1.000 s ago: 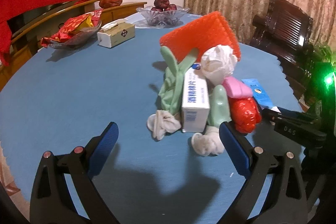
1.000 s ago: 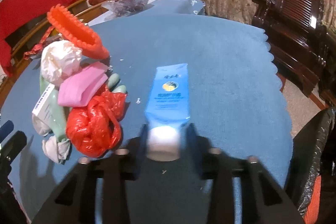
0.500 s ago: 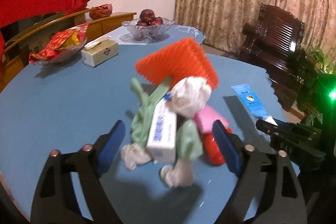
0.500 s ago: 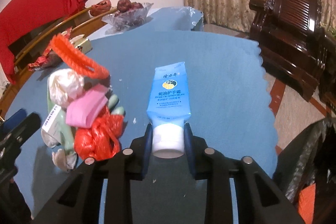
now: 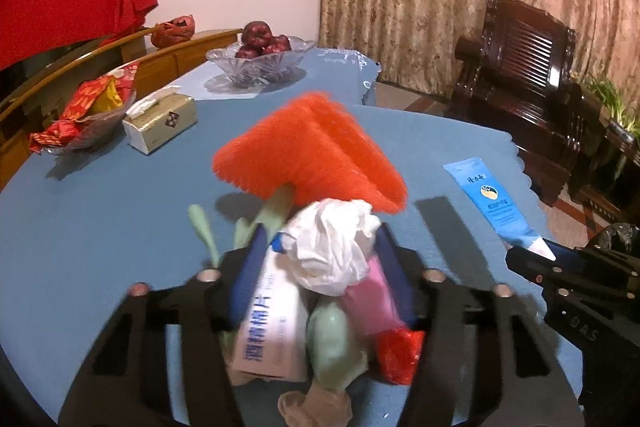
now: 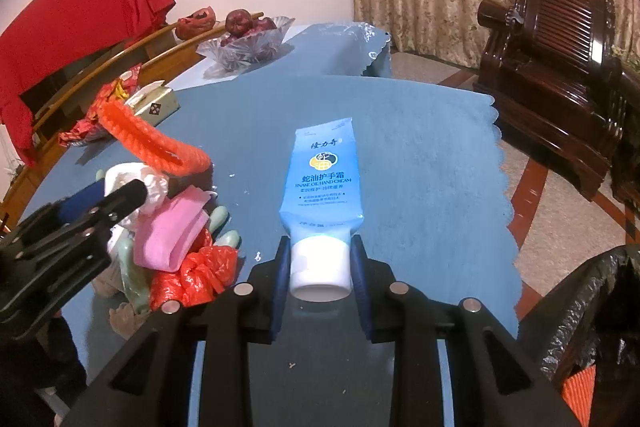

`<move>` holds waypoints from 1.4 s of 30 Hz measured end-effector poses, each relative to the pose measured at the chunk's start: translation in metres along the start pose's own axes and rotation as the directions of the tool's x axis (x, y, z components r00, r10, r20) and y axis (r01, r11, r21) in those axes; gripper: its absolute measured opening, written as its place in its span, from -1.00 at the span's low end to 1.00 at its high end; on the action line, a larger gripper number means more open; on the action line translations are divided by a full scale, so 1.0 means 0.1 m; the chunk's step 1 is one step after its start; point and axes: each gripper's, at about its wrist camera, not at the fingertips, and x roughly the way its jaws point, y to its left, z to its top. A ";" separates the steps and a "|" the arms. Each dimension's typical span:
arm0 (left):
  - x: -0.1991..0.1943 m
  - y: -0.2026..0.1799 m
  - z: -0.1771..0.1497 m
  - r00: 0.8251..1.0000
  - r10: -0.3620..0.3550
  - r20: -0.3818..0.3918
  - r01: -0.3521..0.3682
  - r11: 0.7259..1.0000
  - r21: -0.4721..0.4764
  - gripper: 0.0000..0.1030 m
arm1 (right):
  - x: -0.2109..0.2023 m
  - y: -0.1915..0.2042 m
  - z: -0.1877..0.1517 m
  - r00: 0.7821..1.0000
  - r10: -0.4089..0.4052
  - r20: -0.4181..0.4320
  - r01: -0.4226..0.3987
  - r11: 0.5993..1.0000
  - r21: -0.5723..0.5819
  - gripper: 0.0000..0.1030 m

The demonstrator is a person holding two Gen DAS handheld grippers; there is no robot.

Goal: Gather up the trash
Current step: 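Grasp the white tissue ball from the pile with the left tool, then carry the tube and tissue over the trash bin and open both tools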

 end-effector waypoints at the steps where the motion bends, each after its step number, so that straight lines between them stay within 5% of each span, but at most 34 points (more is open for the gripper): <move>1: 0.00 -0.01 0.00 1.000 -0.009 -0.003 0.009 1.000 0.001 -0.20 | -0.01 -0.01 0.00 1.000 0.002 0.000 -0.002 1.000 0.002 -0.44; 6: -0.13 -0.02 -0.05 1.000 -0.022 0.012 0.022 1.000 -0.008 -0.34 | -0.09 -0.02 0.00 1.000 0.010 0.010 -0.010 1.000 0.002 -0.44; 24: -0.78 -0.33 -0.07 0.996 -0.078 0.049 0.078 0.997 0.003 -0.34 | -0.88 -0.18 -0.08 0.996 0.008 0.093 -0.010 1.000 0.019 -0.44; 42: -1.20 -1.39 -0.21 0.964 -0.260 0.047 0.253 0.960 0.124 -0.34 | -1.95 -0.94 -0.49 0.980 -0.114 0.164 0.100 0.991 0.094 -0.44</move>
